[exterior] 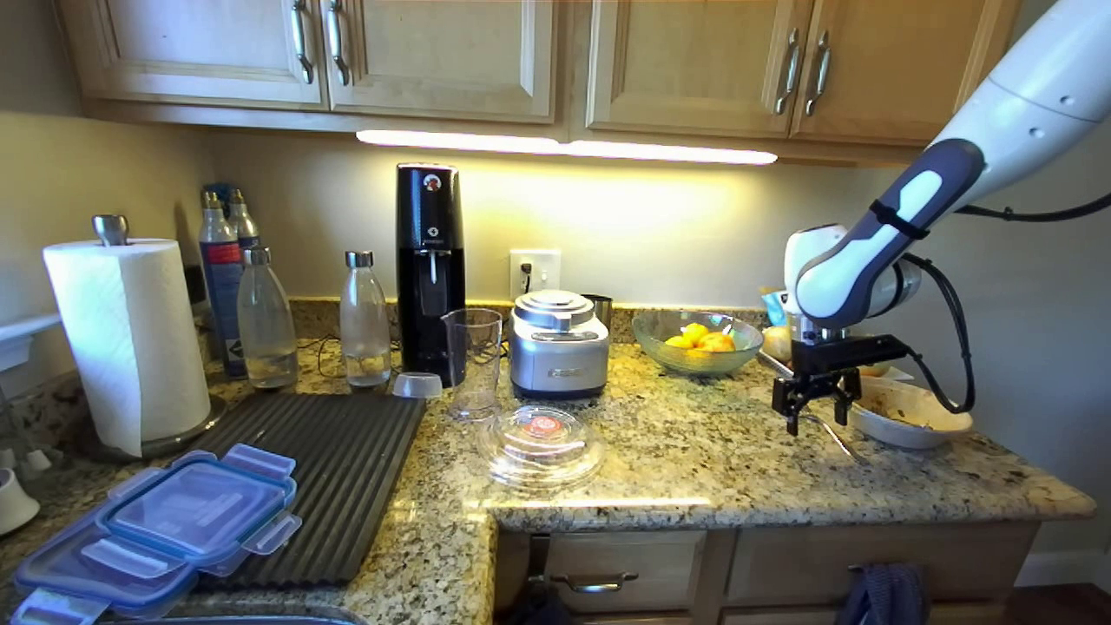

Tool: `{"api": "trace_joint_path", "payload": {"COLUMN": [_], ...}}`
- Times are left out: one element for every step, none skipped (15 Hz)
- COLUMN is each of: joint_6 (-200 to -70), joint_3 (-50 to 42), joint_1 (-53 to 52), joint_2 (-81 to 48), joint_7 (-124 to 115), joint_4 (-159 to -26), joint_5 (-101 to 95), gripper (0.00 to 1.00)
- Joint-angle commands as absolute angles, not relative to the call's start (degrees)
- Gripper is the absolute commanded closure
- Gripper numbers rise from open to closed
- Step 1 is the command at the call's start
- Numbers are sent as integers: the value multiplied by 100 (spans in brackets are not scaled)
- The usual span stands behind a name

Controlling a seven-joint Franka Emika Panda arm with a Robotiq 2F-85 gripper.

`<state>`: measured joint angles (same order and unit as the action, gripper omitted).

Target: Put the bowl on the left inside the bowl on the right then place the forks inside it

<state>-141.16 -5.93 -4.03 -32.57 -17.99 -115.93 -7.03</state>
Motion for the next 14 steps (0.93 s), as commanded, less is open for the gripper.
{"api": "trace_joint_path", "payload": {"joint_6": [-14070,-14067,-14058,-14054,-14050,-14041,-14038,-14031,-14025,-14025,-14027,-14029,-14051,-14068], "joint_3": [-879,-921,-973,-1018,-1064,-1098,-1132,-1155,-1172,-1195,-1211,-1215,-1215,-1193], "joint_1": [-652,-679,-703,-730,-749,-763,-772,-776,-778,-786,-789,-789,-800,-801], "joint_2": [-3415,-3457,-3474,-3492,-3512,-3528,-3539,-3543,-3540,-3537,-3533,-3526,-3516,-3506], "joint_7": [-2053,-2071,-2089,-2115,-2141,-2163,-2183,-2193,-2193,-2205,-2210,-2208,-2211,-2193], "joint_4": [-11418,-11385,-11374,-11359,-11346,-11337,-11339,-11340,-11346,-11351,-11357,-11362,-11370,-11371], "joint_5": [-1007,-1050,-1099,-1141,-1189,-1223,-1254,-1278,-1294,-1313,-1328,-1332,-1339,-1329], "gripper": [0,0,0,0,0,0,0,0,0,0,0,0,0,0]}}
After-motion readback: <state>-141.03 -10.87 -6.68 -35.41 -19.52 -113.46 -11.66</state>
